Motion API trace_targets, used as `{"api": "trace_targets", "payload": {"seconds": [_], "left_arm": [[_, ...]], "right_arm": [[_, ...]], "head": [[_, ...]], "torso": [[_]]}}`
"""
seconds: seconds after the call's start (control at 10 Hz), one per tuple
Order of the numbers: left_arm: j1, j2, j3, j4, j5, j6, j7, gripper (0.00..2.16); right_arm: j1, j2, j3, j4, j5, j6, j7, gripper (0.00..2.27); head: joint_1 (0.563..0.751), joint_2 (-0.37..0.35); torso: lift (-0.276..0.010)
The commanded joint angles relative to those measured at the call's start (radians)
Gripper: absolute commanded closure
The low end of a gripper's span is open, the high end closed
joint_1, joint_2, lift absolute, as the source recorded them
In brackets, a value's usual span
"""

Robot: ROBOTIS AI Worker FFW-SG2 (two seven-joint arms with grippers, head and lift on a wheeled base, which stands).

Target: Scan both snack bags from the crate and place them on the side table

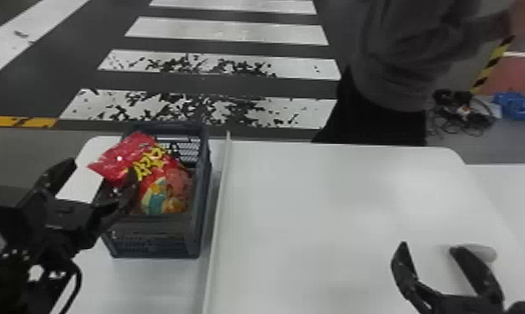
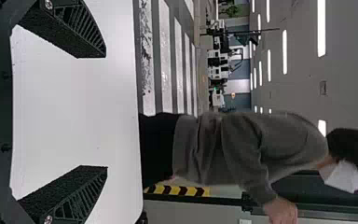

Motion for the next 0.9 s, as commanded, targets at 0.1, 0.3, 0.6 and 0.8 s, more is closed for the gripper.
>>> {"api": "trace_targets", "payload": {"seconds": [0.1,0.3,0.6,0.8], "left_arm": [[-0.031,-0.003,0.052,0.025,0.029,0.025,-0.001,0.04],[-0.106,-0.003,0.081,0.083,0.026,0.065,-0.009,0.04],[-0.220,-0.003,0.093,0.195,0.016,0.136,-0.047,0.04],[-0.260,-0.003,0.093,0.258,0.014,0.151,-0.081,0.04]], "right_arm": [[-0.004,0.001,0.000,0.002,0.003,0.000,0.000,0.07],[-0.004,0.001,0.001,0.003,0.004,0.003,0.000,0.07],[-0.001,0.001,-0.003,0.003,0.004,0.003,0.000,0.07],[-0.003,0.001,-0.003,0.005,0.003,0.003,0.000,0.07]], "head": [[0.695,0.006],[0.695,0.027],[0.695,0.052],[0.695,0.048]], "torso": [[-0.098],[-0.098],[-0.098],[-0.098]]}}
